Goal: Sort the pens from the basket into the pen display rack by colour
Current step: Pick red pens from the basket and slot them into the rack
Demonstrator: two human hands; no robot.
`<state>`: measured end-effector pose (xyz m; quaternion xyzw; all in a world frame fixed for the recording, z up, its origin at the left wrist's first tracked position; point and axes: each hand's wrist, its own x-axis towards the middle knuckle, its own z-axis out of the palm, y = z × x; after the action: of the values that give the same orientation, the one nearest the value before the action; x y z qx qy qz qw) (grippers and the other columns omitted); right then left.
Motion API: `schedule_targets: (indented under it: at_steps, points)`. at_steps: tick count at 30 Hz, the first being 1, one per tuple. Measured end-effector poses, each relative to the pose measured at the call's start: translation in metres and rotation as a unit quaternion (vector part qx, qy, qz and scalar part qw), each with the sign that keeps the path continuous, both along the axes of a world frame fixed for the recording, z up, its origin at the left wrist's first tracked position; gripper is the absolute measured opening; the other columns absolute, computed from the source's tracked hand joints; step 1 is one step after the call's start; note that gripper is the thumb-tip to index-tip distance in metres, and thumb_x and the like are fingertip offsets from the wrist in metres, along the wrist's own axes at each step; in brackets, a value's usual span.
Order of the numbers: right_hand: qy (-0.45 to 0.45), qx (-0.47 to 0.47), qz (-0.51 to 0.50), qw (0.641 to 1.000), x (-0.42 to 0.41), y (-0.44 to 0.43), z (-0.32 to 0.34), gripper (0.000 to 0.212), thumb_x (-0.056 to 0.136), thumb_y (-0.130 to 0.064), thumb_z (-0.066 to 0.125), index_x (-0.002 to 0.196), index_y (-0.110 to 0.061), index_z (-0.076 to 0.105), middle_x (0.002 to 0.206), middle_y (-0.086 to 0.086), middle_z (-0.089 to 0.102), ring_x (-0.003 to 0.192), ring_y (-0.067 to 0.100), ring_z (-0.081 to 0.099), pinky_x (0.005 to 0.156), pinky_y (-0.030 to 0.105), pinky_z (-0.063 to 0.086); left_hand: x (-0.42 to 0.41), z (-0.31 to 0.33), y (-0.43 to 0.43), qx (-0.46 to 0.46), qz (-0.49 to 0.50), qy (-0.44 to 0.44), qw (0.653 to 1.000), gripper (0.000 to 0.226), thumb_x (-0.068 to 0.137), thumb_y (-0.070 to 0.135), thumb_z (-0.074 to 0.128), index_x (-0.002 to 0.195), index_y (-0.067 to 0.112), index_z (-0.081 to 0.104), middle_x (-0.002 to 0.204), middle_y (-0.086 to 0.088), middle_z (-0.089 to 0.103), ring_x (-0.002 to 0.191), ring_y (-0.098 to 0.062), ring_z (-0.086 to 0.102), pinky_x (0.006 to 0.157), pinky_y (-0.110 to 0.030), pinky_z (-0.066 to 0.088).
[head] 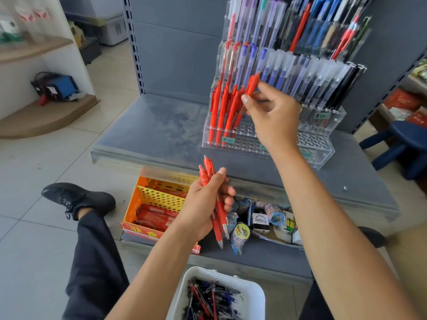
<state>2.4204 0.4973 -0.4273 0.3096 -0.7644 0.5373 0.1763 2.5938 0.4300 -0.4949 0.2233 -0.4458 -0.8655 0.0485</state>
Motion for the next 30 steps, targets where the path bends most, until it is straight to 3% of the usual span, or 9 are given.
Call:
schedule_targets:
  at_steps: [3,6,12,17,19,22,25,30]
  points:
    - [-0.025,0.037,0.001,0.999,0.003,0.000,-0.010,0.029,0.090,-0.016,0.074,0.119,-0.015,0.073,0.089,-0.010,0.074,0.075,0.002,0.072,0.077,0.029,0.062,0.000,-0.001,0.001,0.004,-0.001,0.000,1.000,0.024,0.103,0.028,0.055,0.084,0.013,0.054,0.064,-0.005,0.058,0.048,-0.013,0.048,0.043,-0.021,0.041]
    - [-0.016,0.041,-0.018,0.999,0.006,-0.003,-0.011,0.041,0.086,-0.015,0.078,0.125,-0.018,0.064,0.086,-0.013,0.072,0.074,-0.002,0.071,0.075,0.020,0.060,-0.001,-0.001,0.002,0.009,-0.005,0.003,1.000,0.024,0.103,0.029,0.055,0.086,0.012,0.055,0.064,-0.005,0.058,0.048,-0.013,0.048,0.043,-0.021,0.042]
    - [-0.052,0.109,-0.064,0.991,0.001,-0.005,-0.010,0.018,0.080,-0.031,0.082,0.091,-0.027,0.069,0.075,-0.014,0.073,0.070,-0.001,0.070,0.073,0.037,0.061,-0.001,0.001,0.005,0.016,-0.008,0.005,1.000,0.023,0.103,0.029,0.056,0.089,0.011,0.057,0.064,-0.005,0.058,0.050,-0.013,0.049,0.045,-0.021,0.044]
    - [-0.077,0.148,-0.081,0.983,0.006,-0.001,-0.004,0.021,0.080,-0.029,0.081,0.097,-0.024,0.069,0.084,-0.013,0.072,0.080,0.008,0.070,0.078,0.040,0.061,0.002,0.005,0.009,0.012,-0.011,0.014,1.000,0.023,0.103,0.029,0.056,0.089,0.011,0.056,0.064,-0.005,0.058,0.049,-0.012,0.048,0.044,-0.020,0.042]
    - [-0.075,0.145,-0.083,0.983,0.018,0.008,-0.001,0.020,0.082,-0.028,0.079,0.097,-0.022,0.067,0.084,-0.013,0.069,0.079,0.007,0.068,0.078,0.035,0.060,0.003,0.006,0.011,0.004,-0.016,0.020,1.000,0.023,0.103,0.028,0.056,0.087,0.011,0.055,0.064,-0.004,0.055,0.048,-0.011,0.043,0.043,-0.019,0.037]
    - [-0.107,0.164,0.026,0.980,0.047,0.026,0.006,0.011,0.086,-0.030,0.078,0.086,-0.022,0.071,0.078,-0.011,0.070,0.071,-0.001,0.064,0.071,0.022,0.056,0.004,0.009,0.014,-0.015,-0.021,0.026,0.999,0.023,0.102,0.029,0.058,0.086,0.013,0.053,0.061,0.000,0.049,0.047,-0.010,0.037,0.043,-0.018,0.032]
    - [-0.169,0.248,0.144,0.943,0.072,0.042,0.012,0.016,0.087,-0.039,0.077,0.085,-0.023,0.077,0.077,-0.008,0.074,0.072,0.000,0.066,0.074,0.026,0.055,0.006,0.014,0.019,-0.026,-0.030,0.050,0.998,0.021,0.102,0.025,0.057,0.084,0.015,0.053,0.060,0.002,0.046,0.046,-0.007,0.033,0.042,-0.018,0.028]
    - [-0.213,0.272,0.141,0.928,0.088,0.064,0.019,0.018,0.086,-0.041,0.077,0.084,-0.024,0.080,0.080,-0.008,0.076,0.082,0.008,0.072,0.084,0.032,0.059,0.012,0.025,0.031,-0.046,-0.056,0.073,0.995,0.022,0.104,0.019,0.054,0.083,0.014,0.059,0.060,0.002,0.042,0.047,-0.008,0.031,0.042,-0.018,0.025]
